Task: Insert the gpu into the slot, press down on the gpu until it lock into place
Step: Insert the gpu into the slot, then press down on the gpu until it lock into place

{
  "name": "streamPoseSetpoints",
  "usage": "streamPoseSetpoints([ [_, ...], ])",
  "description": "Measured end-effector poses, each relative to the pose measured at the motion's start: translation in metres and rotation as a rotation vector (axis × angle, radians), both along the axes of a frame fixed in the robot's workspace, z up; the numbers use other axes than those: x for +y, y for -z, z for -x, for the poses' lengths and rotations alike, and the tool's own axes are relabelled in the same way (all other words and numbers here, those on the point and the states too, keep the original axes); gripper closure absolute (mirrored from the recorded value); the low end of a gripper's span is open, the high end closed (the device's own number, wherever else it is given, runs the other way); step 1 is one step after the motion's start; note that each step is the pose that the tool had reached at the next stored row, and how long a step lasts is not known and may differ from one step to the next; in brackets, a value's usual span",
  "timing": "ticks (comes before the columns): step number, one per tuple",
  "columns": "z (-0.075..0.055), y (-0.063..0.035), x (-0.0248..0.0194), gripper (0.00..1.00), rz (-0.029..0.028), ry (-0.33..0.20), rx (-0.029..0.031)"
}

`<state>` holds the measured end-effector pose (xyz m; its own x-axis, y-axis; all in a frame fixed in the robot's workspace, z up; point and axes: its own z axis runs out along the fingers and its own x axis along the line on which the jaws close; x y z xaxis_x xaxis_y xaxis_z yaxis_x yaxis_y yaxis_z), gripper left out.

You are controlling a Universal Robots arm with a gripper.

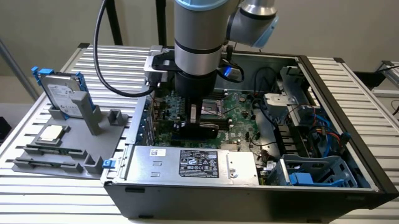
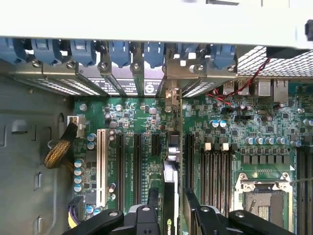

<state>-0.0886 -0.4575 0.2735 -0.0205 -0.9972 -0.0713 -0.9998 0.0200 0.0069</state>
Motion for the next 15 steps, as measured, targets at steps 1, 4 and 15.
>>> streamPoseSetpoints([
  [1,0.0000,-0.0031,0.0000,0.66,0.0001,0.000,0.0006],
  [4,0.0000,-0.0102,0.0000,0.75,0.0001,0.000,0.0015],
  [15,-0.0001,-0.0117,0.0000,0.89,0.0001,0.000,0.0054],
])
